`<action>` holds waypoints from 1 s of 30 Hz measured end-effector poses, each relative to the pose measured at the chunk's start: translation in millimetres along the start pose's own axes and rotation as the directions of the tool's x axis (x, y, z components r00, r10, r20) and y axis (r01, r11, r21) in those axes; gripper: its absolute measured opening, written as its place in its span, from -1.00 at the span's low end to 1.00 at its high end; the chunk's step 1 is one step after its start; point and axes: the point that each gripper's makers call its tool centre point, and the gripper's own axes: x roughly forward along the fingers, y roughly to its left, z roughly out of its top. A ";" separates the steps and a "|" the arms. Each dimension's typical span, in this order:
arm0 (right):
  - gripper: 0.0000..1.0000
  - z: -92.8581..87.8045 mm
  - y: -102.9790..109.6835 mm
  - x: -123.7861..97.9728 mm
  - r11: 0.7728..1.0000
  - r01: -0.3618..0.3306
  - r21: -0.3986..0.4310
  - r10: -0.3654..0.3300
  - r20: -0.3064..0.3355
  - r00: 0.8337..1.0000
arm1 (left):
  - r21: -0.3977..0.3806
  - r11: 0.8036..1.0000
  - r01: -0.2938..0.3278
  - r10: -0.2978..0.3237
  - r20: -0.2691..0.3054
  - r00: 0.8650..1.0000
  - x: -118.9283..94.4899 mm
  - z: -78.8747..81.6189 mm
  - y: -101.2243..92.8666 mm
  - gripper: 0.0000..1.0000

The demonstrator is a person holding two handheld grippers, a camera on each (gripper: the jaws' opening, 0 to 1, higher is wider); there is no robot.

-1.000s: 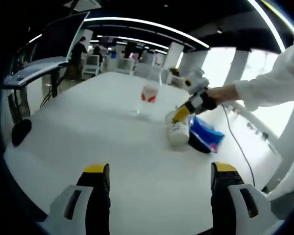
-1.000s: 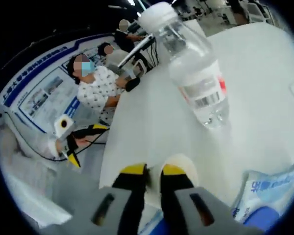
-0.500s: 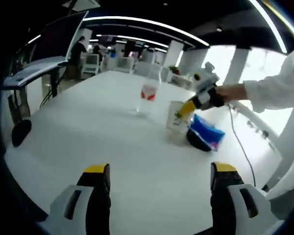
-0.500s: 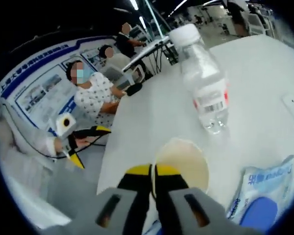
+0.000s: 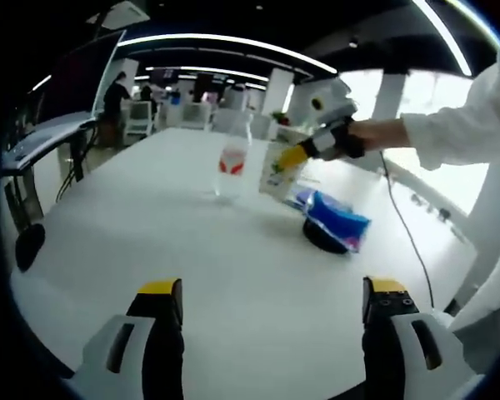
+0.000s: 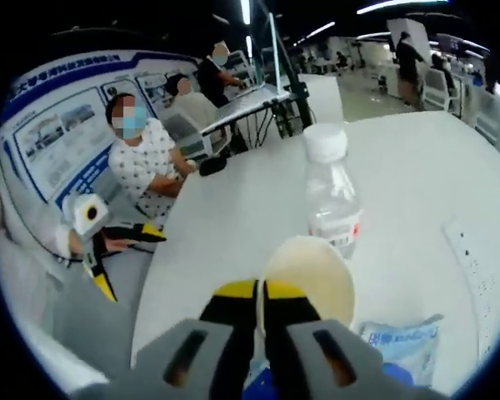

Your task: Arrange the tabletop items into an orderly group along one side of the table until the central work area is clear of visible clutter.

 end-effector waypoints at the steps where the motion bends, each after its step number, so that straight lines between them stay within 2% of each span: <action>1: -1.00 1.0 0.6 0.1 1.000 -0.002 0.003 0.002 0.005 1.000 | 0.001 1.000 -0.003 0.003 0.001 1.000 -0.5 0.5 0.7 0.70; 7: -1.00 2.6 -6.9 3.8 0.998 0.046 -0.037 -0.046 -0.013 0.999 | -0.009 1.000 -0.015 0.015 0.010 1.000 -1.5 1.6 5.1 0.70; 10: -1.00 1.4 -17.5 5.1 0.993 0.083 -0.079 -0.086 -0.030 0.996 | -0.002 1.000 -0.021 0.021 0.013 1.000 -2.2 3.1 5.1 0.68; 13: -1.00 0.3 -23.1 5.2 0.991 0.088 -0.105 -0.093 -0.041 0.995 | 0.001 1.000 -0.025 0.024 0.023 0.999 -3.2 5.6 5.0 0.68; 18: -1.00 -1.4 -39.6 6.1 0.975 0.141 -0.172 -0.154 -0.064 0.986 | -0.002 0.999 -0.038 0.038 0.032 0.999 -4.5 7.7 8.6 0.68; 24: -1.00 -3.0 -51.5 11.4 0.964 0.162 -0.211 -0.181 -0.076 0.981 | -0.013 0.999 -0.049 0.050 0.054 0.997 -6.4 11.3 13.7 0.67; 26: -1.00 -7.9 -57.8 15.2 0.961 0.151 -0.233 -0.179 -0.102 0.979 | -0.016 0.998 -0.052 0.053 0.056 0.997 -6.7 11.8 14.3 0.67; 30: -1.00 -20.4 -69.4 19.9 0.943 0.170 -0.287 -0.220 -0.152 0.964 | -0.017 0.998 -0.063 0.064 0.057 0.996 -7.7 12.3 15.9 0.66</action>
